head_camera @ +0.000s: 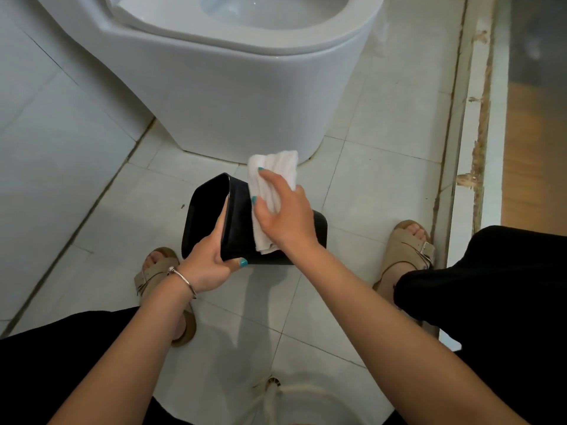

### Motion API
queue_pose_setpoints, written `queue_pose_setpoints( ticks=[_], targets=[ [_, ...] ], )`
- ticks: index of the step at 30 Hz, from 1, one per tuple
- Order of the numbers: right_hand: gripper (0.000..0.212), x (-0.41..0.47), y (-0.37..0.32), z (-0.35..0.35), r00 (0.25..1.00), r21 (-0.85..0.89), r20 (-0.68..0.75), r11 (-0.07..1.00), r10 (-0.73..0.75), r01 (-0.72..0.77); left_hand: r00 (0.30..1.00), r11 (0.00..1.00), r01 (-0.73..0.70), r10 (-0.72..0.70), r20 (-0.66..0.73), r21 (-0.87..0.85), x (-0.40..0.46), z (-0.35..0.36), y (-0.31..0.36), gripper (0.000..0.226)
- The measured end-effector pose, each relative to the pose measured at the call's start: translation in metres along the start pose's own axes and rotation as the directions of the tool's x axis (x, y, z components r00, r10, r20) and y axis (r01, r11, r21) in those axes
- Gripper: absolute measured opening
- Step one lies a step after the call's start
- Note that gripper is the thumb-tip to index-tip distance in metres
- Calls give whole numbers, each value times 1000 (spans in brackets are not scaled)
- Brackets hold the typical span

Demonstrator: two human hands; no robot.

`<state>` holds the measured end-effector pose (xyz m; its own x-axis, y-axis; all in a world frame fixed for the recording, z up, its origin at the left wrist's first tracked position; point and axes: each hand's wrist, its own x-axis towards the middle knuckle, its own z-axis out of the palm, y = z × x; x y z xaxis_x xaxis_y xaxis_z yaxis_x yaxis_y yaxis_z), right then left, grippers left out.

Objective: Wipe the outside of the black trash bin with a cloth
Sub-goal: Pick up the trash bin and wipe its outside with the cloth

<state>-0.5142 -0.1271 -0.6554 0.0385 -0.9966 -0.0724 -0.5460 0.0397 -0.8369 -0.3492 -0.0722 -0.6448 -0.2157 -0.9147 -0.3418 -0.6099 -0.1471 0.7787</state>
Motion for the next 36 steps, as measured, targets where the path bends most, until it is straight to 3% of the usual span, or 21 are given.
queue_pose_setpoints(
  ticks=[3, 7, 12, 16, 20, 30, 36],
  targets=[
    [46, -6, -1, 5, 999, 46, -15, 998, -50, 50, 1000, 1000, -13, 12, -17, -17, 0, 2, 0, 113],
    [45, 0, 14, 0, 997, 62, -74, 998, 8, -4, 999, 996, -27, 24, -35, -81, 7, 2, 6, 109],
    [47, -8, 66, -6, 981, 3, -105, 986, 165, -165, 998, 992, 28, -34, -51, -121, 4, -6, 0, 109],
    [47, -18, 102, -7, 931, -70, -121, 933, 344, -354, 998, 999, 47, -47, -41, -2, 0, -1, 2, 108],
    [47, -29, 106, 6, 871, 43, -160, 885, 464, -464, 997, 998, 53, -49, -66, 46, -10, 9, 0, 105],
    [47, -10, 14, -3, 999, -46, -18, 998, 34, -35, 991, 946, 34, -75, -114, -324, -3, 11, -1, 95],
    [49, -18, -17, -4, 994, -144, 65, 985, -86, 95, 994, 953, -62, 33, -102, -297, 9, 31, 9, 91]
  ],
)
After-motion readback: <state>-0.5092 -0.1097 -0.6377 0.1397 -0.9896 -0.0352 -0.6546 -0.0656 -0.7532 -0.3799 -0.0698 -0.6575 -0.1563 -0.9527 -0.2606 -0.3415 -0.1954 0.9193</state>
